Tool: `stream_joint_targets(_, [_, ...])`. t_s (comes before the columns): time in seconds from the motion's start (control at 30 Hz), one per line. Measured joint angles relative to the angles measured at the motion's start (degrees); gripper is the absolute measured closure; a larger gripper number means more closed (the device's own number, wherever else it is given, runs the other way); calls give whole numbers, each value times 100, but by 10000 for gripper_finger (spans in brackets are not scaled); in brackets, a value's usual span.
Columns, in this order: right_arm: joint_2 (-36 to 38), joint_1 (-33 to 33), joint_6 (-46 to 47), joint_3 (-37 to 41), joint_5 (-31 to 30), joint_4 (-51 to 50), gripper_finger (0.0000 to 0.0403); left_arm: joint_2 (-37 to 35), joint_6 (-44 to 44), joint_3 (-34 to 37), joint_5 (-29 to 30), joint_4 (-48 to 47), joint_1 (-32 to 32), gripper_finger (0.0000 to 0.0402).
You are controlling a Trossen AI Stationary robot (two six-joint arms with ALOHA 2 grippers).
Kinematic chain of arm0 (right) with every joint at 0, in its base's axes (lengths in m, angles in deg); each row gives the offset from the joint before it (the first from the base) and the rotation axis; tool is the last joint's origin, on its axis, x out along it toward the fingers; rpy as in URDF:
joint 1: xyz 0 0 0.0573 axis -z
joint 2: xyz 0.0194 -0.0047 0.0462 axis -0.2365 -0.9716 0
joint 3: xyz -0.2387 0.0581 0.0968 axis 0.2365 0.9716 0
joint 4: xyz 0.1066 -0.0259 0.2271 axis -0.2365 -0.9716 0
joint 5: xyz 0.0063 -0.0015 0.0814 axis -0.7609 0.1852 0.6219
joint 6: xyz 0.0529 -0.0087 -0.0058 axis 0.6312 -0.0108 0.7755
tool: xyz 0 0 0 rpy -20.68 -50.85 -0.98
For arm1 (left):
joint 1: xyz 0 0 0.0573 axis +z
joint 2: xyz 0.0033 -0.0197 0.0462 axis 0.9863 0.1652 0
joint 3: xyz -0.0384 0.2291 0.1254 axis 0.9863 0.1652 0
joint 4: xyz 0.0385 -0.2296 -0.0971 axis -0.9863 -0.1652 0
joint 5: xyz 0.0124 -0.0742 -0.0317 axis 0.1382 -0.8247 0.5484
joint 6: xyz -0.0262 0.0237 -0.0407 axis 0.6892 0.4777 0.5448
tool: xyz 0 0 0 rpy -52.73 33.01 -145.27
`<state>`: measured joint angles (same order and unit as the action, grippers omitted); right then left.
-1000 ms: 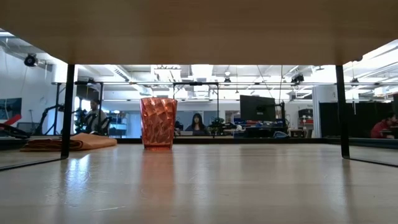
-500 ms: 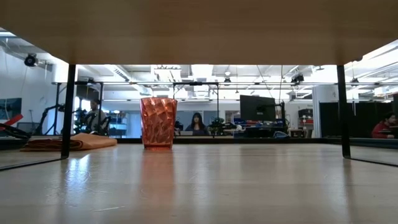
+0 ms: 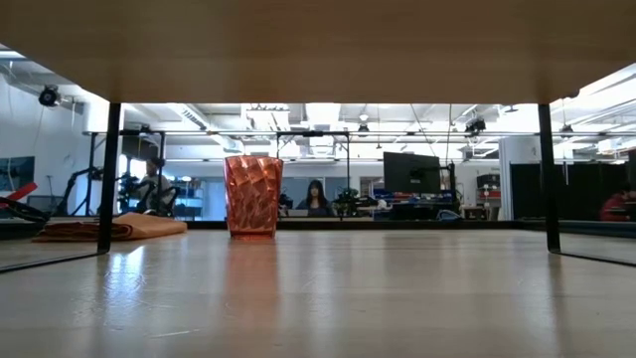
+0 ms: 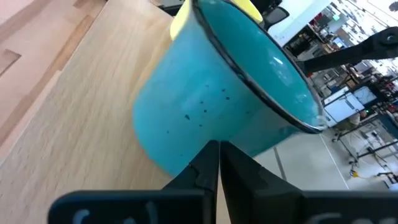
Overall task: Stack small to large cups/mugs on shelf
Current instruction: Put the green mug on the shelf
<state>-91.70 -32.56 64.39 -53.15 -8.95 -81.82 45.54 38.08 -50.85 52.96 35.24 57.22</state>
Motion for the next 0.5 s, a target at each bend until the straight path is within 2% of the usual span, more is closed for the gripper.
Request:
stream_joint_targets(0.2, [-7, -145, 50, 2, 180, 46, 335, 198, -2, 1, 42, 257, 15, 402])
stream_joint_targets(0.5, [-11, -175, 38, 0, 132, 33, 335, 291, -17, 0, 201, 409, 57, 402])
